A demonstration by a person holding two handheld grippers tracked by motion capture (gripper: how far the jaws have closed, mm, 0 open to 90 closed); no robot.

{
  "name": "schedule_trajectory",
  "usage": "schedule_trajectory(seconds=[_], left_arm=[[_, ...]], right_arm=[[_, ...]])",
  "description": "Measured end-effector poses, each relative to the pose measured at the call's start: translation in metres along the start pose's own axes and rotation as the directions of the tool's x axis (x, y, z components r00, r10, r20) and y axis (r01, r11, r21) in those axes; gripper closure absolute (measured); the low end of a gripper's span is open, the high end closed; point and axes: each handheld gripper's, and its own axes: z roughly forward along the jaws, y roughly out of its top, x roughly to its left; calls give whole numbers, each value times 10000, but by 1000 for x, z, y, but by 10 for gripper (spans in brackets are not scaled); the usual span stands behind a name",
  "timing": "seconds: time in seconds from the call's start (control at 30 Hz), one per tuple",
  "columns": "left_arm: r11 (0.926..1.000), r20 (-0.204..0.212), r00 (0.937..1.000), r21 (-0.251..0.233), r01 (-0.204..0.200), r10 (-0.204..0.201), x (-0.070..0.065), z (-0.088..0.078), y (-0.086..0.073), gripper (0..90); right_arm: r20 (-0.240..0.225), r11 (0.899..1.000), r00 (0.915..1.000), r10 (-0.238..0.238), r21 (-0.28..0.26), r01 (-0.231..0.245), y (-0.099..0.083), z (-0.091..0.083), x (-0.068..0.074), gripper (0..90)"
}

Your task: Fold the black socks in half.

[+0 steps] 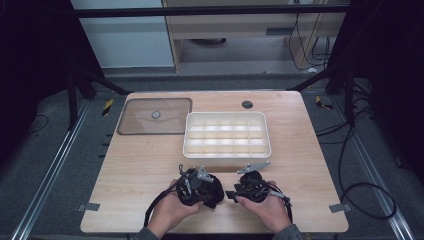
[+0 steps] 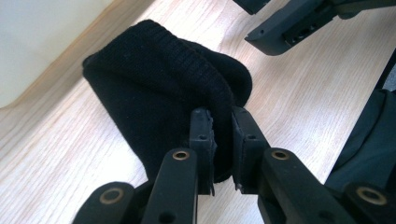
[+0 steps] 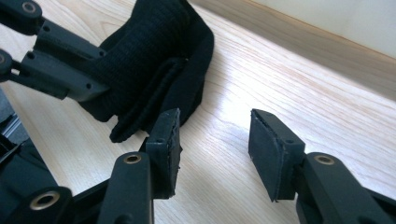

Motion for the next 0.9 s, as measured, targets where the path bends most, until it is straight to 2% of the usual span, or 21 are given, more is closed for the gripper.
schedule_trajectory(seconds=[0.37,0.53,0.73,0.9], left_arm=[[9998,133,9998,142,-131,129,-8,12,8,789],[10000,165,9999,76,17,-18,-8,14,8,787],[9999,137,9998,-40,164,-164,-10,16,8,784],[9999,95,9998,-39,161,-161,-11,17,9,788]], right_arm=[[74,9998,9998,192,-89,-192,-3,-4,-9,500],[113,9995,9996,254,-206,-251,-4,-8,-12,468],[424,9991,9987,293,-325,-279,-4,-12,-14,405],[404,9990,9987,312,-341,-298,-4,-11,-15,400]])
